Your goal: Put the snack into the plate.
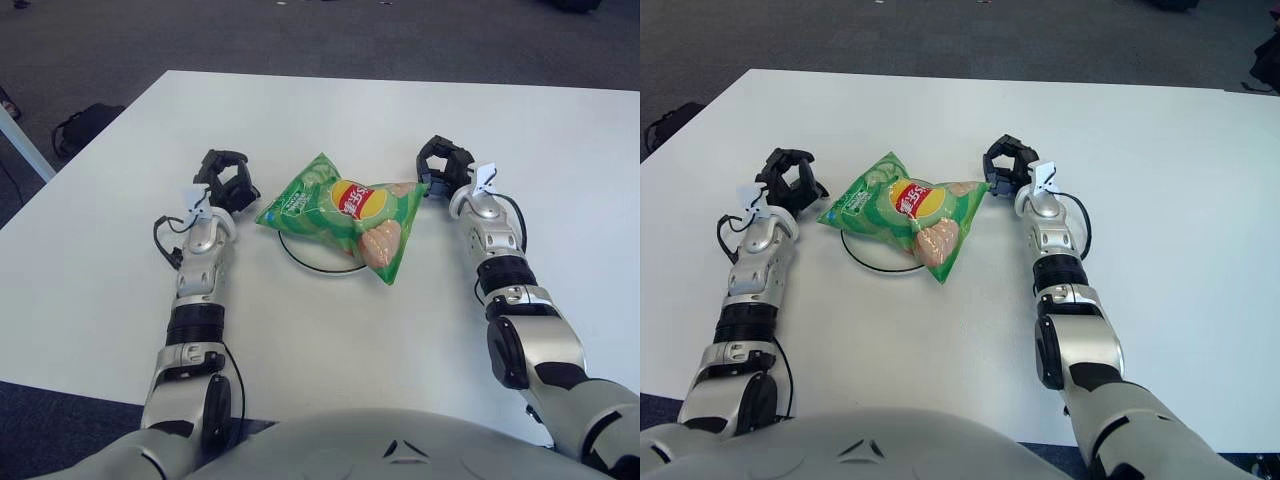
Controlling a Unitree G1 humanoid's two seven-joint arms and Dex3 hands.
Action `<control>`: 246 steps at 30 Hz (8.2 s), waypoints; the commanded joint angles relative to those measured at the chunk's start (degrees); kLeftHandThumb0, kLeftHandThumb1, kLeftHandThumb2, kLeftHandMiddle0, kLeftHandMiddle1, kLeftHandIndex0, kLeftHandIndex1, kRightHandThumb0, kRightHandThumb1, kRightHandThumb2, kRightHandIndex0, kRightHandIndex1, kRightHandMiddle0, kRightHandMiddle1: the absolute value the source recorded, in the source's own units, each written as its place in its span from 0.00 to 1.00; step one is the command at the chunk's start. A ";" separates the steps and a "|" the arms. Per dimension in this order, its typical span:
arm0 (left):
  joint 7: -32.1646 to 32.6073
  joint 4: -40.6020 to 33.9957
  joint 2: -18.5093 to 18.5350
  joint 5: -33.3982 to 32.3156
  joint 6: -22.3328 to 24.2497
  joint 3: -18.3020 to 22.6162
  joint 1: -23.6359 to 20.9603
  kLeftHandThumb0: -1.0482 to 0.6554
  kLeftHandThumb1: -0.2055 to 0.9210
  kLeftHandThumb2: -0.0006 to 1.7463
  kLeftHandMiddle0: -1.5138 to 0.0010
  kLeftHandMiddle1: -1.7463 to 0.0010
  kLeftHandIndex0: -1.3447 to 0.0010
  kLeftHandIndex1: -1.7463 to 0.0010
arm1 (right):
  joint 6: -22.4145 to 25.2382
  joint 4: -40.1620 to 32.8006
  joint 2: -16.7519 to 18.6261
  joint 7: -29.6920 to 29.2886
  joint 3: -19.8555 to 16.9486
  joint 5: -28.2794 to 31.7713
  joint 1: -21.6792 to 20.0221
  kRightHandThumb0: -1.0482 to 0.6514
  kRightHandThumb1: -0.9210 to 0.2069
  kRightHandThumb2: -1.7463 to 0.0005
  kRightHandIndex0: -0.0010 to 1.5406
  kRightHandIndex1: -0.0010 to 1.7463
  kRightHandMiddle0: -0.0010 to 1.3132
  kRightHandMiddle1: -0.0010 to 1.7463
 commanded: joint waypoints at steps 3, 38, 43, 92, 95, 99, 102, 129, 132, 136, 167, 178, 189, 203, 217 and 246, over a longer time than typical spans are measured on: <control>-2.83 4.81 1.03 1.16 -1.96 -1.39 -0.20 0.36 0.63 0.62 0.25 0.00 0.65 0.00 | 0.44 0.87 0.90 0.83 0.42 -0.02 2.88 0.34 0.50 0.28 0.81 1.00 0.44 1.00; -6.85 3.01 3.78 4.88 -3.29 -4.57 -0.87 0.36 0.58 0.66 0.19 0.00 0.62 0.00 | -5.57 -23.31 4.86 -5.40 2.58 -2.98 21.09 0.31 0.62 0.18 0.83 1.00 0.53 1.00; -8.50 4.12 4.40 4.48 -4.42 -4.56 -1.54 0.36 0.59 0.65 0.20 0.00 0.62 0.00 | -3.62 -27.81 5.26 -6.12 2.46 -2.95 24.03 0.32 0.61 0.19 0.82 1.00 0.52 1.00; -4.86 -4.37 -0.72 2.56 -4.47 -3.02 1.80 0.36 0.60 0.64 0.23 0.00 0.63 0.00 | 12.40 -40.21 7.01 -13.21 -1.02 -1.60 30.03 0.33 0.56 0.23 0.81 1.00 0.49 1.00; -3.54 -4.85 -0.79 3.30 -4.08 -3.04 2.10 0.36 0.59 0.65 0.22 0.00 0.63 0.00 | 13.25 -40.25 6.90 -13.35 -1.29 -1.59 29.73 0.33 0.56 0.23 0.81 1.00 0.48 1.00; -2.24 -5.24 -0.74 4.20 -3.74 -3.42 2.26 0.36 0.59 0.66 0.22 0.00 0.62 0.00 | 14.28 -40.38 6.80 -13.42 -1.66 -1.49 29.37 0.33 0.56 0.23 0.81 1.00 0.48 1.00; -1.70 -5.63 -0.72 4.65 -3.35 -3.56 2.46 0.36 0.58 0.66 0.22 0.00 0.62 0.00 | 14.92 -40.56 6.79 -13.53 -1.78 -1.56 29.26 0.33 0.55 0.23 0.81 1.00 0.48 1.00; 0.12 -9.47 -0.99 5.15 -0.94 -3.74 4.77 0.35 0.56 0.68 0.23 0.00 0.61 0.00 | 16.39 -41.21 6.23 -12.80 -2.33 -1.70 29.25 0.33 0.55 0.23 0.80 1.00 0.48 1.00; 0.06 -9.78 -1.03 5.05 -0.67 -3.69 4.90 0.35 0.56 0.68 0.23 0.00 0.61 0.00 | 16.42 -41.19 6.10 -12.78 -2.25 -1.86 29.25 0.33 0.55 0.23 0.80 1.00 0.48 1.00; -0.07 -10.02 -0.99 4.96 -0.42 -3.64 5.04 0.35 0.56 0.68 0.23 0.00 0.61 0.00 | 16.58 -41.09 5.98 -12.89 -2.17 -2.06 29.18 0.33 0.55 0.23 0.80 1.00 0.48 1.00; -0.10 -9.94 -0.87 4.59 0.50 -3.18 4.95 0.35 0.57 0.67 0.24 0.00 0.61 0.00 | 16.94 -40.67 5.88 -12.21 -2.26 -1.76 28.75 0.33 0.55 0.23 0.81 1.00 0.48 1.00; -0.01 -9.46 -0.81 4.60 0.22 -2.97 4.80 0.35 0.56 0.67 0.23 0.00 0.61 0.00 | 16.84 -40.62 6.12 -12.30 -2.27 -1.69 28.75 0.33 0.55 0.23 0.81 1.00 0.48 1.00; 0.05 -9.55 -0.83 4.63 0.24 -2.91 4.84 0.35 0.56 0.68 0.23 0.00 0.61 0.00 | 16.74 -40.84 6.31 -12.31 -2.47 -1.45 28.87 0.33 0.55 0.24 0.80 1.00 0.48 1.00; -0.15 -8.91 -0.75 4.54 -0.15 -2.89 4.68 0.35 0.55 0.68 0.23 0.00 0.60 0.00 | 14.30 -40.20 6.37 -11.31 -2.58 -0.86 29.03 0.33 0.55 0.24 0.80 1.00 0.48 1.00; 0.40 -8.76 -1.30 4.57 -0.23 -2.88 4.73 0.35 0.54 0.69 0.23 0.00 0.60 0.00 | -0.91 -33.63 6.68 -6.26 -4.15 2.81 28.82 0.32 0.60 0.20 0.82 1.00 0.52 1.00; 1.04 -9.78 -1.70 4.53 0.22 -3.17 5.37 0.35 0.53 0.70 0.23 0.00 0.59 0.00 | 1.10 -32.09 6.58 -3.62 -4.88 6.74 28.41 0.31 0.61 0.19 0.82 1.00 0.52 1.00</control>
